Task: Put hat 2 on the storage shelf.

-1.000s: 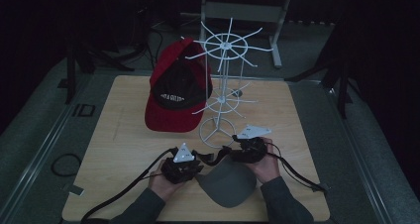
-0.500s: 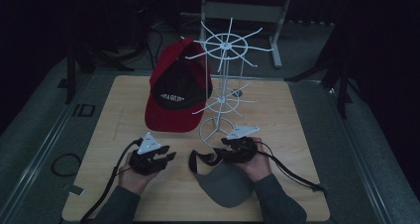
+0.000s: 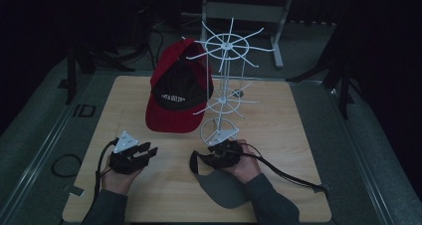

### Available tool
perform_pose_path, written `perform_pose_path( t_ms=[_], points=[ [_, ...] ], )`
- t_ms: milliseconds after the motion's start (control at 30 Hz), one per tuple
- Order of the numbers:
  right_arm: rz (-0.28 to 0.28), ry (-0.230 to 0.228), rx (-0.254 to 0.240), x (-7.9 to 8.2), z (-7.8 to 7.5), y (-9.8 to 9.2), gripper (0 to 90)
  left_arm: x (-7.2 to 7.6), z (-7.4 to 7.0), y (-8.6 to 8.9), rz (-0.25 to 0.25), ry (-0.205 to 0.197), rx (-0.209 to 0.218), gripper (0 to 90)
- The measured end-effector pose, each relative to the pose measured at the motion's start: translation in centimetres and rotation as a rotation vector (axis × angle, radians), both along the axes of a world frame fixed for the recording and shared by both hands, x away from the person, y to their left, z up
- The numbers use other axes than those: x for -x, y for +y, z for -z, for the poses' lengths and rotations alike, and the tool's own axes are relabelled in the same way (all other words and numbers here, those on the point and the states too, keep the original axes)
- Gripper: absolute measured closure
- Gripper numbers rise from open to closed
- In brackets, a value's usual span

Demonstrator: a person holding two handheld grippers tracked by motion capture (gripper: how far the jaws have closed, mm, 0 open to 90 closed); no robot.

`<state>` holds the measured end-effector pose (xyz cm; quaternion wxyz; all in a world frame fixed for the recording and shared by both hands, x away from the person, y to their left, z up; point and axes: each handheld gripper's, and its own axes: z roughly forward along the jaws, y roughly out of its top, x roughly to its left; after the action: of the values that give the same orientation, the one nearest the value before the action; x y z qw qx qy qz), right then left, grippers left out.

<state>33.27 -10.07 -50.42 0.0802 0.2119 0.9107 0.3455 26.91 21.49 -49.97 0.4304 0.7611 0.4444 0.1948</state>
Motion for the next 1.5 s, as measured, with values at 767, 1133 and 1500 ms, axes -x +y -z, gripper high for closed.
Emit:
perform_pose_path(
  t_ms=[767, 1133, 1500],
  points=[
    [0.016, 0.038, 0.108, -1.4, 1.5, 1.5, 50.8, -0.3, 0.4, -0.4, 0.009, 0.012, 0.002, 64.0],
    [0.004, 0.067, 0.151, -2.2, 1.9, 3.0, 53.6, -0.3, 0.5, -0.5, 0.010, 0.015, 0.006, 64.1],
    [0.028, 0.085, 0.222, -2.5, 2.2, 3.5, 64.1, -0.3, 0.5, -0.6, 0.013, 0.015, 0.012, 64.2]
  ],
)
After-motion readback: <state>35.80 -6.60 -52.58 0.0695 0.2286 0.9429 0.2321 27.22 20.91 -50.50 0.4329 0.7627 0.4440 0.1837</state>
